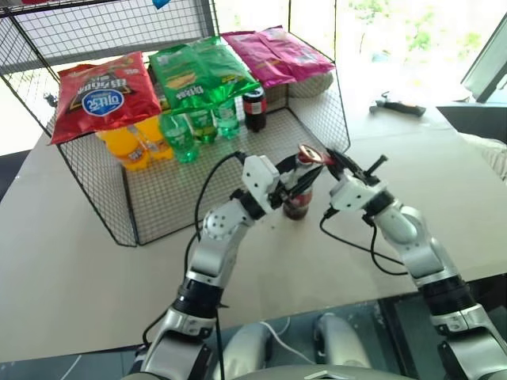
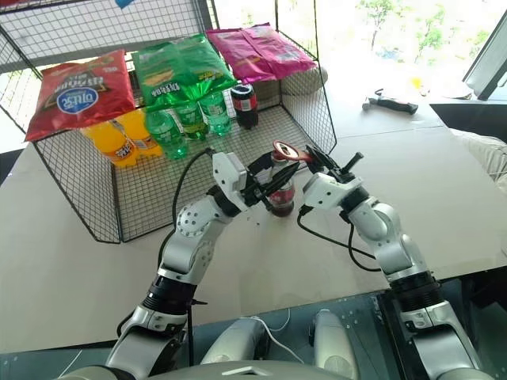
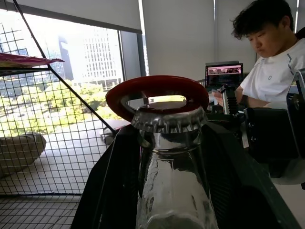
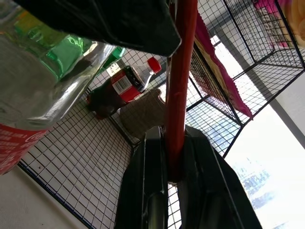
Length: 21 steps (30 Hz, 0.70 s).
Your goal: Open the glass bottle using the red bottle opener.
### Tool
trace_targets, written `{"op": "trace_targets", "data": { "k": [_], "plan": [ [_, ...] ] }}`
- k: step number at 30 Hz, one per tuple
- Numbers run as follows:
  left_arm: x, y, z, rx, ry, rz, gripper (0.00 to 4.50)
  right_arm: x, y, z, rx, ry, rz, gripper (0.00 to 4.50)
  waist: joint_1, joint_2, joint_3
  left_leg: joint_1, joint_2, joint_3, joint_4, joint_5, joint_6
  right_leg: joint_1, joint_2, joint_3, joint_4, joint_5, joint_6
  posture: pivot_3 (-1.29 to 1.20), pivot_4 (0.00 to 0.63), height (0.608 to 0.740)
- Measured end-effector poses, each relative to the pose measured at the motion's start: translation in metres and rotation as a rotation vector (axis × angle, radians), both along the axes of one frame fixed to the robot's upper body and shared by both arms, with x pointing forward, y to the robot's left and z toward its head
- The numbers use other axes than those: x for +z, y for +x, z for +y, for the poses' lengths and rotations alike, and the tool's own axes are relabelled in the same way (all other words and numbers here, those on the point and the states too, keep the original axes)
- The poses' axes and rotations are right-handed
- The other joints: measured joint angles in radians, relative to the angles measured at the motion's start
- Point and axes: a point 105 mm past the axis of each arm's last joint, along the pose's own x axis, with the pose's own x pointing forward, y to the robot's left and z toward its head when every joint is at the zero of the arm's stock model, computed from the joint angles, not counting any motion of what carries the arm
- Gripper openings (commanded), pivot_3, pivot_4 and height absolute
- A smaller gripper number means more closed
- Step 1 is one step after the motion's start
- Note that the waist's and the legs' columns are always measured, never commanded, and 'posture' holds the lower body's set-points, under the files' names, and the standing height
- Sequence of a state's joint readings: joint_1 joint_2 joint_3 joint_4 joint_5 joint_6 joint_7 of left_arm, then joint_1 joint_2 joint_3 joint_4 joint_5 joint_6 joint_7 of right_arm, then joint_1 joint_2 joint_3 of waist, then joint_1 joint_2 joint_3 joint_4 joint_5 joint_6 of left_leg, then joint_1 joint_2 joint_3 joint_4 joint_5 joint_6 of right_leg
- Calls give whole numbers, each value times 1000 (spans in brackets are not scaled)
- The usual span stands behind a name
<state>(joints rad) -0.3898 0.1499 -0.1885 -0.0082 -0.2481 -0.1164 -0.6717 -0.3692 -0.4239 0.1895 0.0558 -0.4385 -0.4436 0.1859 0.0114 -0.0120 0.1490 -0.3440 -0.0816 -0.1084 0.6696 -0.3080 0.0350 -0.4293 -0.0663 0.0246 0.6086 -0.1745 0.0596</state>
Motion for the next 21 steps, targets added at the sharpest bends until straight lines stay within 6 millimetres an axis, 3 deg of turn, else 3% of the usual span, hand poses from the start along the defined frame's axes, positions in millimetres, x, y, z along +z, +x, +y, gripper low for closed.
{"op": "trace_targets", "data": {
  "k": [10, 14, 21],
  "plan": [
    [-3, 1, 0, 2, 35, 8, 1420, 0, -5, -5, 20, -88, -63, 0, -1, 0, -5, 4, 0, 0, 0, 0, 0, 4, 0, 0, 0, 0, 0, 0, 150, 740],
    [-6, 3, 1, 9, 49, 21, 1420, -4, -5, -8, 26, -122, -66, 0, -2, 0, -4, 17, 1, 0, -1, -1, 2, 18, 1, 0, -1, -3, 3, 0, 150, 740],
    [-6, 5, 2, 17, 65, 25, 1420, -2, -1, -8, 33, -146, -75, 0, -6, 0, -4, 18, 2, 0, -1, 0, 1, 18, 2, 0, -1, -1, 1, 0, 150, 740]
  ]
}}
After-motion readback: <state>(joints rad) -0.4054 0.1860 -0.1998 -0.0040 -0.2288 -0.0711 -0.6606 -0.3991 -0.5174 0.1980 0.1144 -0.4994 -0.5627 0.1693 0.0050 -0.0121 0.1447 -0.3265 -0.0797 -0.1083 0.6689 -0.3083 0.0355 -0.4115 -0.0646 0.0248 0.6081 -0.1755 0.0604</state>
